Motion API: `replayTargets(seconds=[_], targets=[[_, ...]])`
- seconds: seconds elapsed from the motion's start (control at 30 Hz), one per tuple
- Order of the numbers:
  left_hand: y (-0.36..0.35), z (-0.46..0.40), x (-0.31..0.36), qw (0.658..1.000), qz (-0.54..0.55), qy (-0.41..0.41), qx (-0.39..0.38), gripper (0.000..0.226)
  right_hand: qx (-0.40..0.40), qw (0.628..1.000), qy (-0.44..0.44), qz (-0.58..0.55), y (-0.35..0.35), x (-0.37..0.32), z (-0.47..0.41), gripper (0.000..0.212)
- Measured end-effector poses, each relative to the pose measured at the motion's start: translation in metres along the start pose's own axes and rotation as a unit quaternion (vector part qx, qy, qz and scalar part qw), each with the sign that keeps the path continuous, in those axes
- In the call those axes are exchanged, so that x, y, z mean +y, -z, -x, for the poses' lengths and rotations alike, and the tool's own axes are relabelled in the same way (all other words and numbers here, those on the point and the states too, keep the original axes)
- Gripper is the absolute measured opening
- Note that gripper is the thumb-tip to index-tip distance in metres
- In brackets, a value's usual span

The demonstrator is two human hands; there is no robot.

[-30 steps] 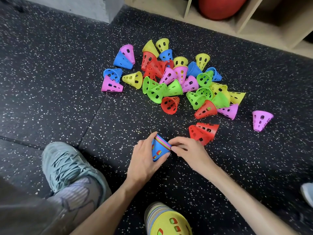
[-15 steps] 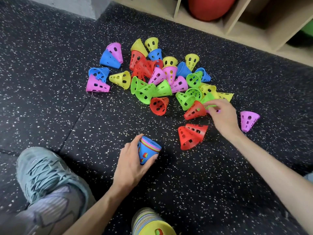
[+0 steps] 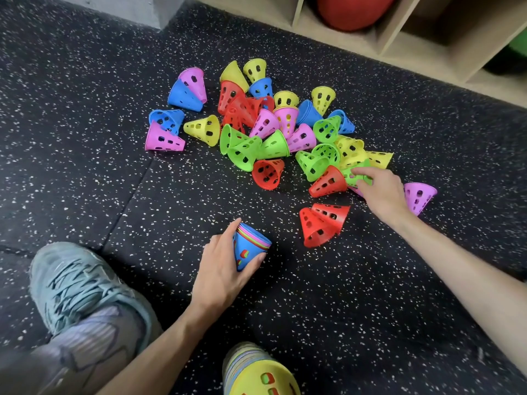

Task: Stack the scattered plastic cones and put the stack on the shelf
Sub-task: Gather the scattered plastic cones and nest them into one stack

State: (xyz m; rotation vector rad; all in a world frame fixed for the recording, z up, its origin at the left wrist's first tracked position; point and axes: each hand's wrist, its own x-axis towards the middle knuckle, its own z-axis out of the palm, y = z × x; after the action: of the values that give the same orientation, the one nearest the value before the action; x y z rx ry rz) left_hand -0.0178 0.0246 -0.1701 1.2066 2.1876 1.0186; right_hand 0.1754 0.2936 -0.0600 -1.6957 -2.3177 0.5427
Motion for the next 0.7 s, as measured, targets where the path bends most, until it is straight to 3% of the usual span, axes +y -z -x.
replayTargets(seconds=[0.2, 0.33, 0.47, 0.7], targets=[[0.01, 0.001, 0.006, 0.996, 0.069, 0.036, -0.046, 0.083, 0.051, 0.998, -0.009, -0.048, 0.037, -0.02, 0.042, 0.04], [0.037, 0.008, 0.023, 0.993, 0.111, 0.038, -0.021, 0.079, 0.056, 0.992, 0.021, -0.107, 0.067, -0.047, 0.082, 0.039], [0.074, 0.014, 0.07, 0.989, 0.146, -0.019, -0.006, 0.078, 0.042, 0.984, 0.058, -0.161, 0.091, -0.074, 0.125, 0.042], [0.143, 0.035, 0.164, 0.971, 0.188, -0.145, 0.015, 0.073, 0.111, 0.945, 0.099, -0.291, 0.14, -0.118, 0.187, 0.042]])
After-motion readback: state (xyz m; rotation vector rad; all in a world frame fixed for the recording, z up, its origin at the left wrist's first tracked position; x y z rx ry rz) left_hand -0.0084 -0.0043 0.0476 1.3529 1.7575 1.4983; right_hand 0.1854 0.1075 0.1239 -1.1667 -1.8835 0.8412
